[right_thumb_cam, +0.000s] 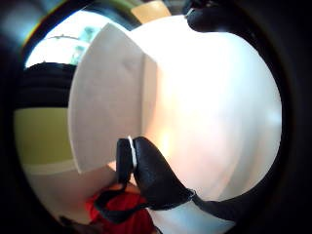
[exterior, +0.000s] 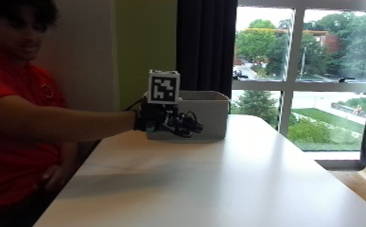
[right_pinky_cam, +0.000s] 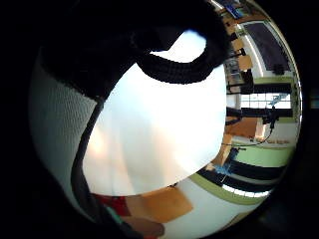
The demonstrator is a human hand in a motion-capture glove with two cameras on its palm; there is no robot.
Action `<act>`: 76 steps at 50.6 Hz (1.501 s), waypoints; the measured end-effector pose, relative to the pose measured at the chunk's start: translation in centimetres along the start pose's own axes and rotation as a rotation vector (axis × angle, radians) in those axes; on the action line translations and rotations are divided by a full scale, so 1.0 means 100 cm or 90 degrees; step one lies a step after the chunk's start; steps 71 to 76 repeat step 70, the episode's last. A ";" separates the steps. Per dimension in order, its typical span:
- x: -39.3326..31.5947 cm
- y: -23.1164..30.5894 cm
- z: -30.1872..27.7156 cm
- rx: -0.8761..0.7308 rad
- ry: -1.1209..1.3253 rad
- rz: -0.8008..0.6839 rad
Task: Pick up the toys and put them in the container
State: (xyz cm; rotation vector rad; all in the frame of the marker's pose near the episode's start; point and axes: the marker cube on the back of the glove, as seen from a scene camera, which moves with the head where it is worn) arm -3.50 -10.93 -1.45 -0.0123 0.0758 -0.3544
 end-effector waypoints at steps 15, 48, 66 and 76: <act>0.016 0.040 0.010 0.033 -0.017 0.088; 0.031 0.068 0.006 0.075 0.024 0.191; 0.020 0.068 0.008 0.064 0.036 0.114; 0.019 0.064 0.005 0.071 0.030 0.162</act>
